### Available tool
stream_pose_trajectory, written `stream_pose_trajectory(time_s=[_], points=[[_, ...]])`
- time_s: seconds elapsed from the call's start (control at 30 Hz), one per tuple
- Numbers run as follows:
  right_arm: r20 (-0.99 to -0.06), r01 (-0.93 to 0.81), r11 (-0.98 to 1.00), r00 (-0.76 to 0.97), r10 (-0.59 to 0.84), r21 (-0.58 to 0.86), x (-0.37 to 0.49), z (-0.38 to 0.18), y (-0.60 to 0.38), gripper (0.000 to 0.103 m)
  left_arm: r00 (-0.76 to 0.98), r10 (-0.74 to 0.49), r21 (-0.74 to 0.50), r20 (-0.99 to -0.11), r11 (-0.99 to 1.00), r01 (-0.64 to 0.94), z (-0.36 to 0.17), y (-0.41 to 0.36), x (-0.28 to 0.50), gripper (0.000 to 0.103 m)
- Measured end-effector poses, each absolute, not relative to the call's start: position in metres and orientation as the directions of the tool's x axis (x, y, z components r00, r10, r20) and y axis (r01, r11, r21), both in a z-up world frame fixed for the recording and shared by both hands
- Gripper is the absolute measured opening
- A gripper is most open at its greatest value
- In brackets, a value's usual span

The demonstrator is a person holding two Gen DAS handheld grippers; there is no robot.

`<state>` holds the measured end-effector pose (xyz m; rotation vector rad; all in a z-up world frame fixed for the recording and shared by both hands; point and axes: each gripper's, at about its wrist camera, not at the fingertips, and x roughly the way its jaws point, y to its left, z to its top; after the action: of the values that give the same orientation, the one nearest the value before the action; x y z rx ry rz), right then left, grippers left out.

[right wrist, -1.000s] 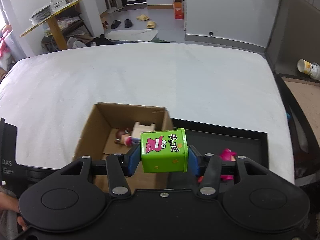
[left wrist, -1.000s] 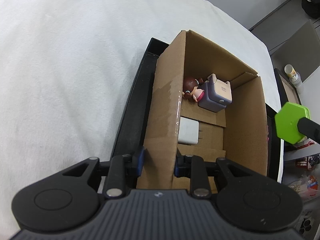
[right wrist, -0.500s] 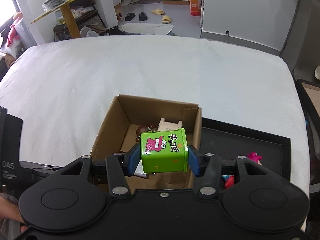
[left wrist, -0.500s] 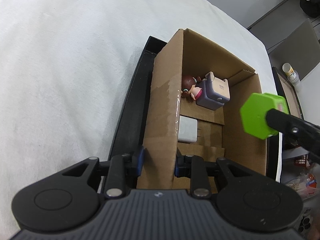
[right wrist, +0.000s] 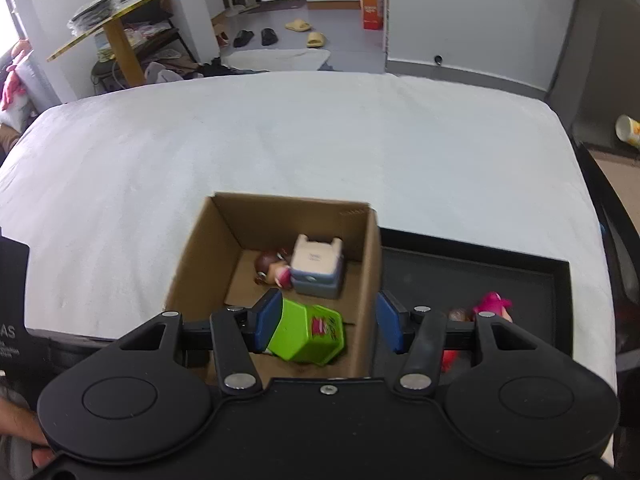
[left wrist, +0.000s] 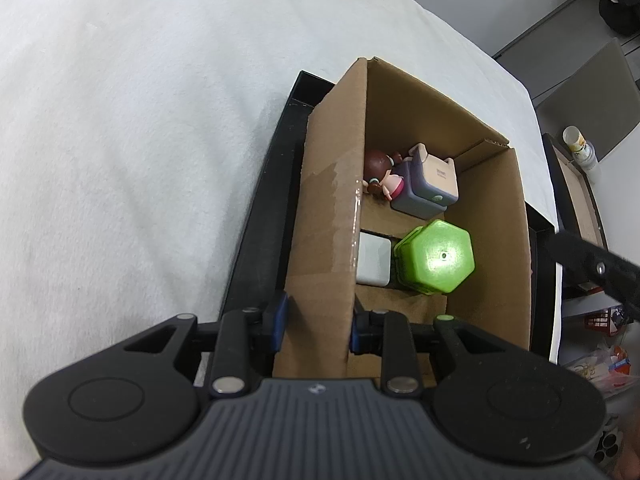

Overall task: Organize rigid objects
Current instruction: 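Carry the green cube box into the cardboard box and open the right tool, then move the right tool to the pink dinosaur figure and grasp it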

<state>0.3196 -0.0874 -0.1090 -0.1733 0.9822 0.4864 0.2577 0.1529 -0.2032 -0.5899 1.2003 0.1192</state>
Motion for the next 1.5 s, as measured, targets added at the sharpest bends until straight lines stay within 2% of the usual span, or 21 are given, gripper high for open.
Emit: stream_pose_trajectory(time_s=[0.43,0.8,0.97,1.1,1.27,1.5], points=[[-0.843,-0.404,0.912,0.466,0.269,0.068,0.321,-0.116,-0.128,0.054,0.372,-0.208,-0.356,-0.905,0.847,-0.395,-0.203,0.152,0.258,0.028],[-0.864,-0.328,0.942,0.453,0.218,0.066,0.335,-0.143,-0.162,0.058,0.366,-0.204,-0.35,-0.908,0.848,-0.397,-0.201,0.152,0.26,0.028],[-0.866,-0.307,0.95,0.458,0.201,0.059,0.344,-0.153,-0.169,0.071,0.362,-0.203,-0.347,-0.91,0.849,-0.398,-0.201,0.152,0.261,0.028],[-0.867,-0.277,0.958,0.459,0.195,0.069,0.354,-0.162,-0.178,0.071,0.359,-0.202,-0.346,-0.911,0.85,-0.398,-0.202,0.153,0.261,0.027],[-0.871,-0.253,0.966,0.46,0.174,0.06,0.365,-0.173,-0.188,0.06,0.356,-0.199,-0.342,-0.913,0.851,-0.399,-0.202,0.152,0.262,0.027],[-0.88,-0.238,0.97,0.45,0.151,0.044,0.38,-0.19,-0.193,0.057,0.356,-0.194,-0.337,-0.914,0.853,-0.399,-0.203,0.151,0.261,0.027]])
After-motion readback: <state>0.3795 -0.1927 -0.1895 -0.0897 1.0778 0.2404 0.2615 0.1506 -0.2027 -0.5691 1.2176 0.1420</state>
